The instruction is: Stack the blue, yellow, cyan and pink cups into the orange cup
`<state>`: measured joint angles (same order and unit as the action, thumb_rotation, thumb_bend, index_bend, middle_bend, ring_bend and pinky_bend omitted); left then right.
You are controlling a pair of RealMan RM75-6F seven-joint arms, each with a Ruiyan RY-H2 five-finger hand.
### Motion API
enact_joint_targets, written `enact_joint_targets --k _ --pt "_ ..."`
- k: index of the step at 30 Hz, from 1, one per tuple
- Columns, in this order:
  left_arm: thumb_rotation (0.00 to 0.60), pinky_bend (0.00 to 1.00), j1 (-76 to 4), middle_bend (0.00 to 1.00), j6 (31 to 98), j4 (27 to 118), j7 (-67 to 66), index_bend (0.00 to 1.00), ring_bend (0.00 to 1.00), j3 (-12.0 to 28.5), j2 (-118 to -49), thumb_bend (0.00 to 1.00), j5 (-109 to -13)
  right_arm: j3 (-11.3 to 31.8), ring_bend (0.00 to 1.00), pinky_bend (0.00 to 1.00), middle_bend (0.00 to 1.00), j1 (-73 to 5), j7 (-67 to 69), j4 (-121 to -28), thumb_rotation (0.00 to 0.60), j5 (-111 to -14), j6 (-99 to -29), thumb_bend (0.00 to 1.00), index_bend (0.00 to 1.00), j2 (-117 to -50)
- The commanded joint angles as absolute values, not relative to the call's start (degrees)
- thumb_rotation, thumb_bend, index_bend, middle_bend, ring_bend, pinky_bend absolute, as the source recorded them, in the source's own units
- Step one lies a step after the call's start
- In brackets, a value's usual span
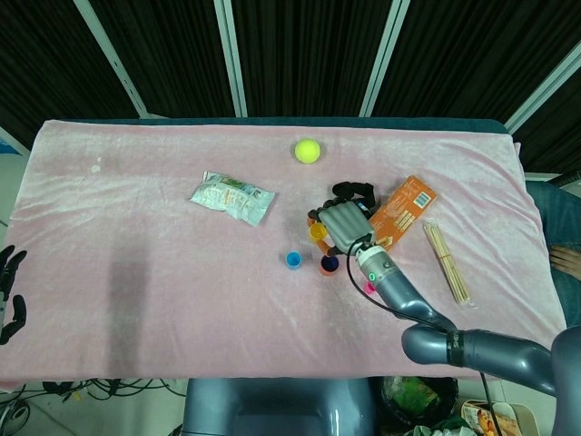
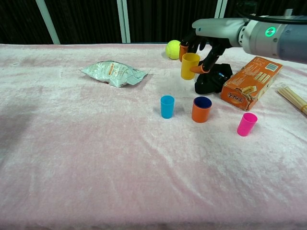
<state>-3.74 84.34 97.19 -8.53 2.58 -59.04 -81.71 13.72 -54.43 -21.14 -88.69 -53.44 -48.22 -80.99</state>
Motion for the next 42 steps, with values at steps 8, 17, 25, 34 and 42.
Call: enact_joint_targets --k 8,17,25,34,42 --pt "0.600 0.02 -3.7 0.01 84.4 97.1 -8.9 0.05 0.00 2.5 -59.1 0.71 -81.9 9.6 0.26 0.21 0.47 -50.2 -25.6 -99.4 0.600 -55.4 -54.0 0.36 0.49 -75.2" --pt "0.600 0.02 -3.7 0.01 84.4 97.0 -9.3 0.05 0.00 2.4 -59.3 0.71 -81.8 7.3 0.26 0.21 0.46 -49.5 -26.1 -97.5 0.600 -57.0 -53.9 0.35 0.49 -77.6" --pt "0.600 0.02 -3.8 0.01 84.2 96.9 -9.5 0.05 0.00 2.4 -59.3 0.71 -81.7 7.4 0.26 0.21 0.46 -49.6 -25.1 -94.9 0.600 -57.3 -53.3 0.35 0.49 -80.0" --pt "0.600 0.02 -3.8 0.01 84.4 96.7 -9.9 0.05 0.00 2.5 -59.3 0.71 -81.5 7.6 0.26 0.21 0.46 -50.0 -24.5 -91.7 0.600 -57.1 -52.0 0.35 0.49 -81.8" --pt "0.600 0.02 -3.7 0.01 84.4 96.8 -10.0 0.05 0.00 2.6 -59.2 0.71 -81.4 7.2 0.25 0.21 0.44 -49.7 -23.9 -90.7 0.600 -57.0 -51.0 0.35 0.49 -82.3"
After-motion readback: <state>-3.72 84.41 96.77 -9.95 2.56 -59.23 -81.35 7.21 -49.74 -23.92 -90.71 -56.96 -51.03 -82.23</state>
